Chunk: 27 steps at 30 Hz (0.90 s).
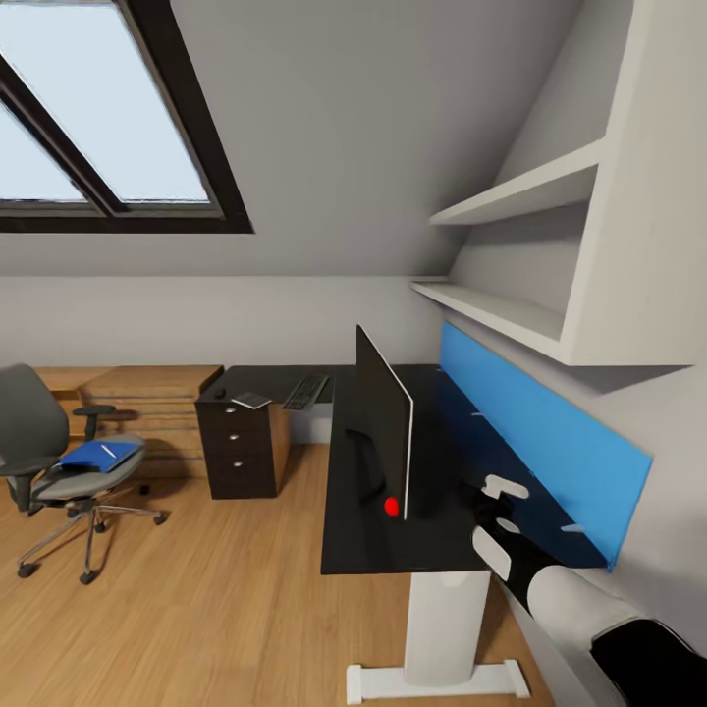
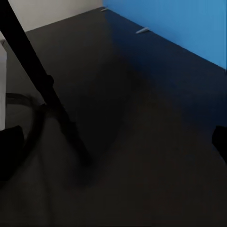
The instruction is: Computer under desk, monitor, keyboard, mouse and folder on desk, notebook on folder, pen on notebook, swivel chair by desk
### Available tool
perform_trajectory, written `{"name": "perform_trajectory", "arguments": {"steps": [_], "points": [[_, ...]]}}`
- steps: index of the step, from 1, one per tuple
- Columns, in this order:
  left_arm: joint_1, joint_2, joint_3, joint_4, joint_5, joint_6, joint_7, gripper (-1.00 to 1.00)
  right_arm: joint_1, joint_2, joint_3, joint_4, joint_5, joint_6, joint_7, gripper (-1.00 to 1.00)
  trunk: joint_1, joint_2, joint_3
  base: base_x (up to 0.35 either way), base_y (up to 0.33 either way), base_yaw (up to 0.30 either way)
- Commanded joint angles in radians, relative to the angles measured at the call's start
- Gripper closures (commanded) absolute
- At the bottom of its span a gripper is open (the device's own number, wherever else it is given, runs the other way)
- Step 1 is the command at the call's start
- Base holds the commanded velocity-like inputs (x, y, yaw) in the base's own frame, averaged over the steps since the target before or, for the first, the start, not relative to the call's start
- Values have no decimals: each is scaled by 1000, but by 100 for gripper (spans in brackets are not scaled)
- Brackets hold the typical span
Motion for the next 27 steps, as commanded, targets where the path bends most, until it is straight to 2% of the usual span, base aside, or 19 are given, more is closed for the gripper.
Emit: {"name": "perform_trajectory", "arguments": {"steps": [1,7,16,23,27], "points": [[0,1,-8,-2,7,-3,8,-100,-1,2,8,-1,-8,13,-4,-100,1,-1,-1,316,0,0],[0,1,-8,-2,7,-4,8,-100,-3,7,7,-5,-7,64,-3,-100,1,-1,-1,322,-1,0],[0,2,-8,-2,7,-4,8,-100,-3,4,5,-6,-6,71,-1,-100,1,-1,-1,327,-55,0],[0,2,-8,-2,9,-4,8,-100,-3,7,11,-12,-2,55,4,-100,1,-1,-1,232,-21,0],[0,3,-6,-2,9,-4,8,-100,-3,9,13,-16,-2,11,5,-100,1,-1,-1,55,-4,0]]}}
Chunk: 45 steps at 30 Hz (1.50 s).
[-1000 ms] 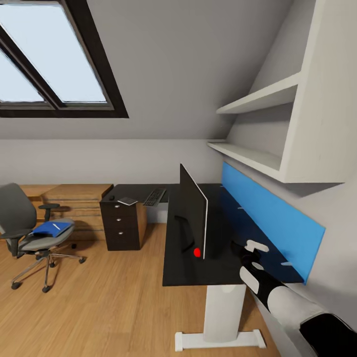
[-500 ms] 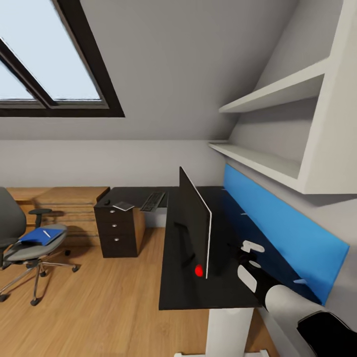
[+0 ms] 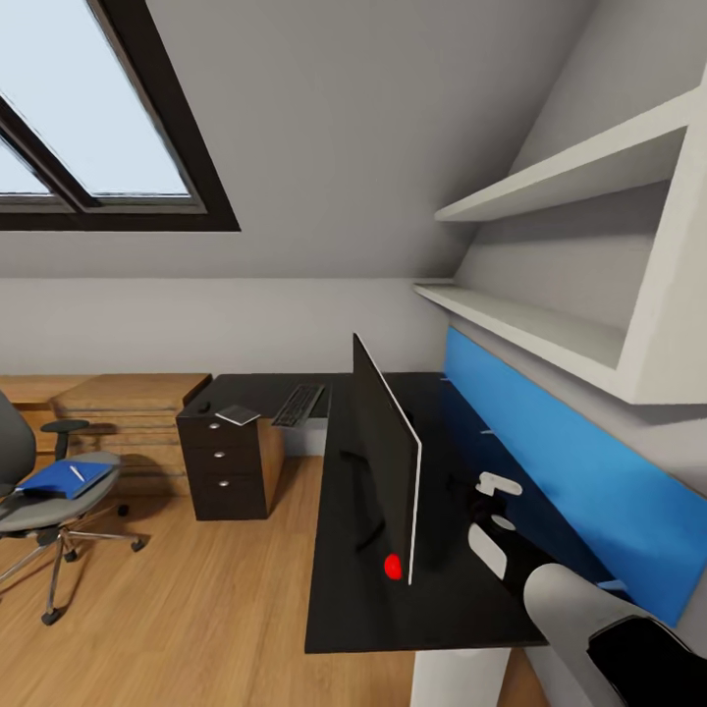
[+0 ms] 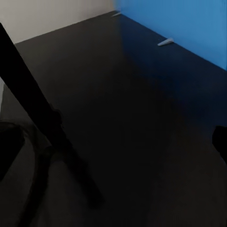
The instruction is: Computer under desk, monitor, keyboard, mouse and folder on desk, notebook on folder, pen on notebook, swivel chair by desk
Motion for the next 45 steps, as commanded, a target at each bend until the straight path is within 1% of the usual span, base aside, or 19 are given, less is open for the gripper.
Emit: {"name": "perform_trajectory", "arguments": {"steps": [1,2,5,6,9,17,45], "points": [[0,1,-8,-2,7,-3,8,-100,-1,1,9,-1,-8,-13,-6,-100,0,-1,-1,31,-2,0],[0,1,-7,-2,7,-3,8,-100,-1,7,9,-1,-9,-32,-7,-100,0,-1,-1,20,-1,0],[0,1,-7,-2,7,-3,8,-100,-1,20,8,-1,-9,-50,-9,-100,0,-1,-1,13,-1,0],[0,1,-7,-2,7,-3,8,-100,-1,29,7,0,-8,-57,-10,-100,0,-1,-1,6,0,29],[0,1,-7,-2,7,-3,8,-100,-1,48,7,3,-7,-64,-12,-100,0,-1,-1,4,0,107],[0,1,-3,-2,7,-3,9,-100,-1,64,7,7,-6,-68,-12,-100,0,-1,-1,1,0,228],[0,1,-2,-2,9,-3,9,-100,-1,63,4,9,-10,-70,-12,-100,0,-1,-1,0,0,272]]}}
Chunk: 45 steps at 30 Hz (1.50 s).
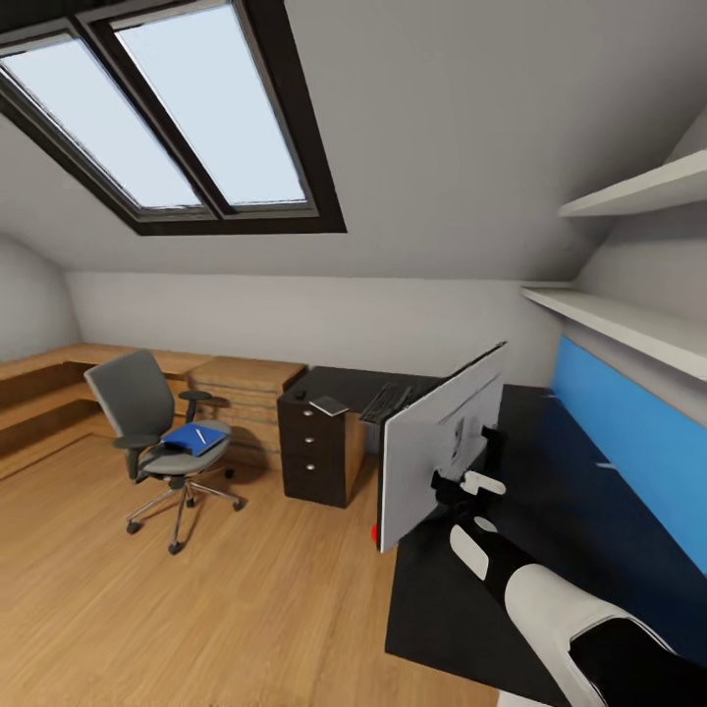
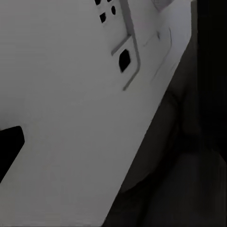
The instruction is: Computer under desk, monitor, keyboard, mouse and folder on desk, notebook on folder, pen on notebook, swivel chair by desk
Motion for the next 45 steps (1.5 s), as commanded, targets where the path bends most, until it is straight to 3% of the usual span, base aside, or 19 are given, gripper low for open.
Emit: {"name": "perform_trajectory", "arguments": {"steps": [1,17,32,45], "points": [[0,1,-9,-2,7,-3,8,-100,-1,0,11,0,-7,-3,-4,-100,0,-1,-1,0,0,273],[0,3,-9,-2,7,-3,8,-100,-1,-5,9,-2,-9,-3,-4,-100,0,-1,-1,0,0,208],[0,4,-7,-2,9,-3,9,-100,5,-7,12,24,-8,-23,4,-100,0,-1,-1,0,0,-1],[0,6,-7,-2,9,-29,9,-100,8,-24,14,50,-1,-52,3,-100,0,-1,10,0,0,-168]]}}
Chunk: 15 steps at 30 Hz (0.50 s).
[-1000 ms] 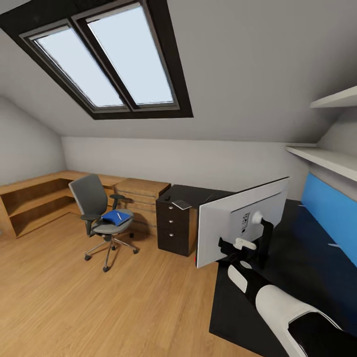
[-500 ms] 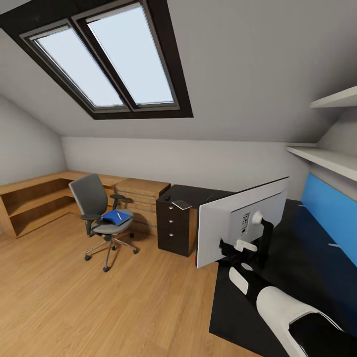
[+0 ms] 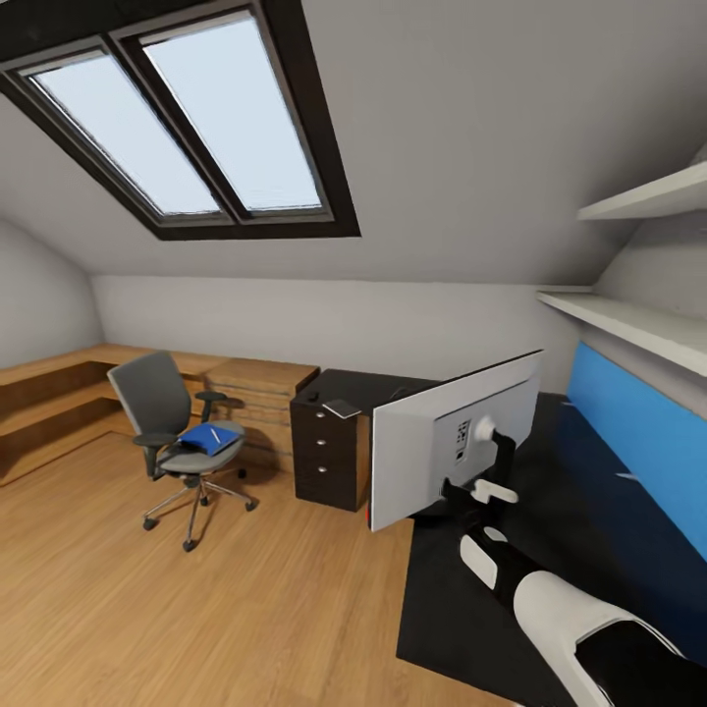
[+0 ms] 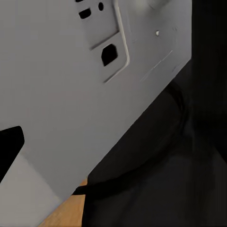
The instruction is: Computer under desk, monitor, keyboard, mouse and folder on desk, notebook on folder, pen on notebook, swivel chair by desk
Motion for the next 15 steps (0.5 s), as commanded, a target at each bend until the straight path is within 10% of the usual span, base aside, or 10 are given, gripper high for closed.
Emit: {"name": "perform_trajectory", "arguments": {"steps": [1,15], "points": [[0,1,-9,-2,7,-7,7,-100,-1,-3,9,2,-5,-2,-5,-100,0,-1,-1,0,0,-116],[0,8,-8,-2,8,-27,-1,-100,0,-18,18,32,171,-21,-4,-100,0,-1,0,0,0,-21]]}}
